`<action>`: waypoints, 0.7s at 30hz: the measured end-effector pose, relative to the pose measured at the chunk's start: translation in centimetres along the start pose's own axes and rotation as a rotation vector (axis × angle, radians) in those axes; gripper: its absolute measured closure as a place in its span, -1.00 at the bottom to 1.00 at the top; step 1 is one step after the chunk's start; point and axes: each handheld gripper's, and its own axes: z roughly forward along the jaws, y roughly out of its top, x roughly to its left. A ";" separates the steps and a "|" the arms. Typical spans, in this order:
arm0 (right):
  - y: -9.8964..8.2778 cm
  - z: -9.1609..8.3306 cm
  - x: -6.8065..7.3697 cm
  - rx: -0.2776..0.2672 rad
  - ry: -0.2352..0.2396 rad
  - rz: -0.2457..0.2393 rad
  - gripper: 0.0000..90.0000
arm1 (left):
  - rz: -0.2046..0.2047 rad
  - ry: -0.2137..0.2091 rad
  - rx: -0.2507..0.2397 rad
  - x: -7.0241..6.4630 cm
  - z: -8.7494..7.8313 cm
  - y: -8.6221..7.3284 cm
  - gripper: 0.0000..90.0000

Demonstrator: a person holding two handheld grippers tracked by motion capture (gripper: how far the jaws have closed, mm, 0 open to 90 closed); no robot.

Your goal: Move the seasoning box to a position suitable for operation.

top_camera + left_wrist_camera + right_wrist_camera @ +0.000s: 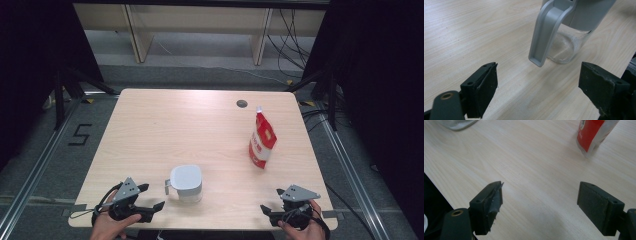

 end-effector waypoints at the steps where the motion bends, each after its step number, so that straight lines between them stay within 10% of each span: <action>1: 0.0 0.0 -0.1 -0.003 0.001 -0.011 -0.53 | -0.001 0.001 -0.001 0.0 0.0 0.0 -0.66; 21: 0.0 0.2 -0.2 -0.021 0.023 -0.028 -0.49 | 0.019 -0.024 0.024 -0.2 1.9 1.1 -0.52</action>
